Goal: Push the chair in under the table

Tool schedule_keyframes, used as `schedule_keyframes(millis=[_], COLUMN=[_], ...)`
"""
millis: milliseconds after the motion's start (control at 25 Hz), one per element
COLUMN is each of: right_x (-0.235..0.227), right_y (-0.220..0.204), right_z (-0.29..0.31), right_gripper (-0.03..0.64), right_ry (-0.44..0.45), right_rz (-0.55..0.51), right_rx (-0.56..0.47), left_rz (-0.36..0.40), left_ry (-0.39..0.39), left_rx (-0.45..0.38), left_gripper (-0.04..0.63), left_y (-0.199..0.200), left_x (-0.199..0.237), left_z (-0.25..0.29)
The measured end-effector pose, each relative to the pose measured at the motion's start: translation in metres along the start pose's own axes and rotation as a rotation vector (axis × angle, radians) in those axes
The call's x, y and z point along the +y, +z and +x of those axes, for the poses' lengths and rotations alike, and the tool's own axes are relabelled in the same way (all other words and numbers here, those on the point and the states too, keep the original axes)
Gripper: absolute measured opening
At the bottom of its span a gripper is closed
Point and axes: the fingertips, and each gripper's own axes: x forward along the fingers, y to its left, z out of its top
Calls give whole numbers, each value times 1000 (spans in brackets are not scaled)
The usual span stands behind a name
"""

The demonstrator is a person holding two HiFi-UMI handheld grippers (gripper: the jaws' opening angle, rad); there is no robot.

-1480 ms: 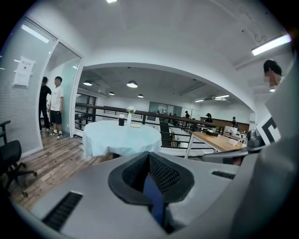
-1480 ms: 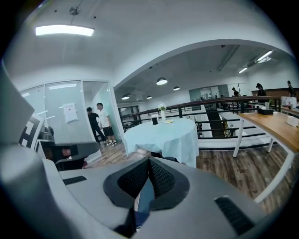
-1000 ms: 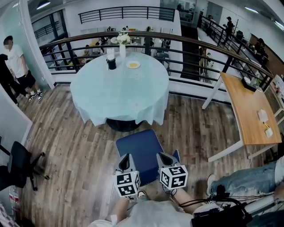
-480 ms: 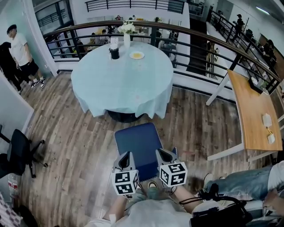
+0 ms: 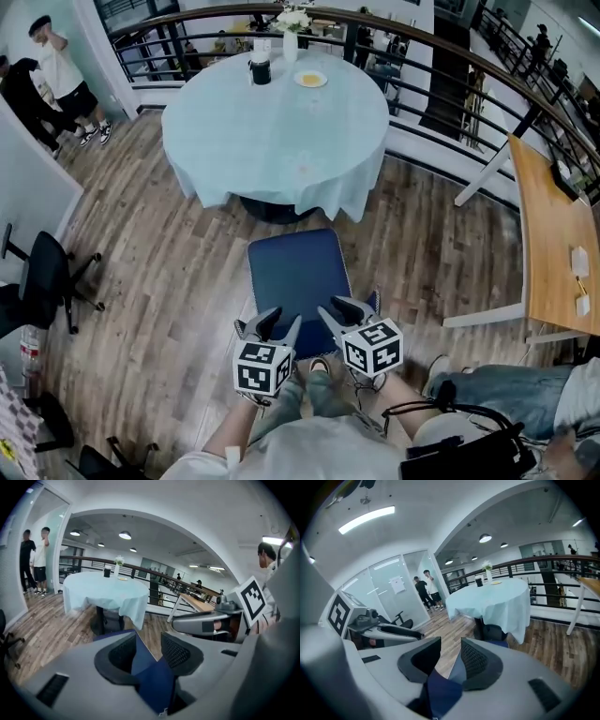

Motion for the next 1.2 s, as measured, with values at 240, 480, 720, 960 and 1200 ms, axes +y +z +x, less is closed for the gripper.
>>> schedule_keyframes(millis=[240,480,720,960,1200], right_x=[18,30,34,13,7], right_y=[-39,-93,-126,-150,-160], right_z=[-1,-16,-30,-24,-14], right_gripper=[196,199,199,199,198], right_ry=[260,466,567,508,567], right_rz=[-75,-401,-629,-845,-774], right_rx=[195,457,641,774,834], left_rz=[93,349,528,591,597], left_ry=[-159,-298,-360,-348,-371], left_rx=[185,385,523,578,631], left_gripper=[217,284,283,282,208], left_y=[-46,-92,-129,-144,-152], left_x=[-21,-36,-48,-47,-35], left_z=[-2,-5,1,9,27])
